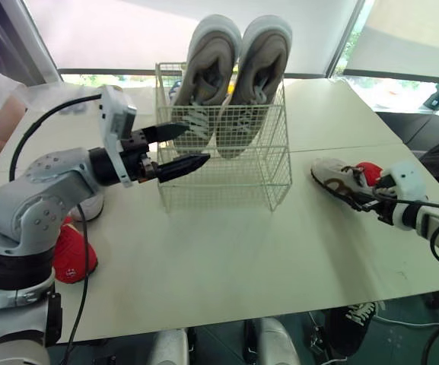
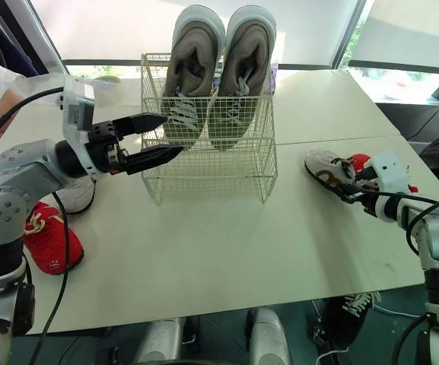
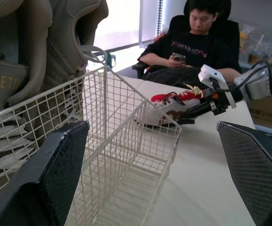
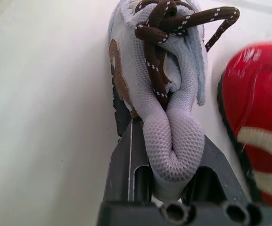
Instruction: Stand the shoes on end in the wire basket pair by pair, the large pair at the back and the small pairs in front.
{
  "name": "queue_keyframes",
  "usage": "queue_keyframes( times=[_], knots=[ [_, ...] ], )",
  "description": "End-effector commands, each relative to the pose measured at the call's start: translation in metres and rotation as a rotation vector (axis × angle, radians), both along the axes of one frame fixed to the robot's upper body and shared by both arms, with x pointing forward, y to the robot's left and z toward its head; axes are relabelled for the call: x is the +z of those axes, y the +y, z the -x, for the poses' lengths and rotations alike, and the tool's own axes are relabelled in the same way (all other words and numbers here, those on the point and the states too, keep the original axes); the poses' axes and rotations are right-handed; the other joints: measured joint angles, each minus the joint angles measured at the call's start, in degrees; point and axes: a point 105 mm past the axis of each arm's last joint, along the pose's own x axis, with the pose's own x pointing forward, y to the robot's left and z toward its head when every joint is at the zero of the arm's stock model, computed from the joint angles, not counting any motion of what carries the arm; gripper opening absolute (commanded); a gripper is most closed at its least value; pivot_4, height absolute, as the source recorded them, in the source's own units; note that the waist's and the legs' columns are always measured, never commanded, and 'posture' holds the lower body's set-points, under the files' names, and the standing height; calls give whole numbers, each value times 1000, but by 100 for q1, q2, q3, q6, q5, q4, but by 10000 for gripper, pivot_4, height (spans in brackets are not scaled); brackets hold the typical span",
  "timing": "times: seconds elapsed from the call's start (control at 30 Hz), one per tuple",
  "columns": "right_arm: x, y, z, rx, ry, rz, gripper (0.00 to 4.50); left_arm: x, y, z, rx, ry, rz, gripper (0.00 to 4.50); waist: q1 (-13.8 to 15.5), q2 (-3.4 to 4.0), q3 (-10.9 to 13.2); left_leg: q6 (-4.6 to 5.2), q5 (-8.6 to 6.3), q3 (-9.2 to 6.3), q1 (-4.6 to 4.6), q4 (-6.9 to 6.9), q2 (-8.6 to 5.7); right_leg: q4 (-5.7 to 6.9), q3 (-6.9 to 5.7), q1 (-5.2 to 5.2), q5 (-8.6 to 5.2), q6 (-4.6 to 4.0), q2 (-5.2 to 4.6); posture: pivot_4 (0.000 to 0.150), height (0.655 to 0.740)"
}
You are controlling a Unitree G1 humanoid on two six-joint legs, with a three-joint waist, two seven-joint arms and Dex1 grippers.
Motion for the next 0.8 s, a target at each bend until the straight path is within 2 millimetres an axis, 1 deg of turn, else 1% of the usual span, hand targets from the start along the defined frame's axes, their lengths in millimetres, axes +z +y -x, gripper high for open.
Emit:
queue_keyframes(
  times=[0.03,0.07,0.13,0.2,0.23,0.27,0.33,0.37,0.43,0.47,0.53,0.67,0.8],
  knots=[
    [82,7,-1,44,-273,77,2315,16,-1,1,-35,-29,31,45000,-1,3,2,0,0,0,0,0,0,0,0,-1,0,0,0,1500,7400],
    [92,9,-1,52,-305,91,2315,17,0,1,-39,-22,39,45000,-1,3,2,0,0,0,0,0,0,0,0,-2,0,0,0,1500,7400],
    [135,26,8,159,-433,188,2315,24,1,-1,-68,8,69,45000,5,7,4,0,0,0,0,0,0,0,0,-3,0,0,0,1500,7400],
    [178,49,22,275,-567,260,2315,32,2,-2,-109,47,105,45000,-1,13,8,0,0,0,-5,-2,0,0,0,-8,-1,0,0,1500,7400],
    [195,59,28,325,-618,280,2315,35,3,-2,-135,71,121,45000,-4,18,11,0,0,1,-6,-2,0,0,0,-11,-1,0,0,1500,7400],
    [210,72,36,389,-664,302,2315,39,4,-1,-165,93,138,45000,-5,18,11,0,0,2,-9,-2,0,1,1,-18,-1,1,0,1500,7400],
    [223,92,48,493,-720,325,2315,44,7,-1,-207,138,165,45000,-8,16,9,0,0,1,-8,-8,1,1,1,-20,-1,1,1,1500,7400],
    [229,107,58,580,-754,306,2315,47,10,-1,-236,161,180,45000,-10,11,7,0,0,0,-7,-11,2,-1,1,-18,-2,1,2,1500,7400],
    [236,130,74,722,-793,248,2315,52,13,-1,-276,198,200,45000,-18,11,7,-1,-1,0,-6,-11,2,-3,1,-14,-3,3,3,1500,7400],
    [236,139,79,779,-801,249,2315,55,13,-1,-295,210,206,45000,-17,11,7,-1,-1,0,-6,-9,2,-2,1,-13,-3,3,2,1500,7400],
    [231,152,82,841,-803,277,2315,61,13,-1,-326,225,217,45000,3,11,7,0,0,1,-6,-4,2,-1,1,-12,-2,3,2,1500,7400],
    [221,166,72,880,-831,366,2315,76,14,-1,-370,246,254,45000,2,11,7,0,0,0,-7,0,-1,-4,0,-5,-2,2,-1,1500,7400],
    [208,176,62,918,-849,462,2315,80,13,1,-393,260,255,45000,-15,12,8,-1,0,2,-6,-1,-1,3,1,-10,-1,3,-1,1500,7400]
  ],
)
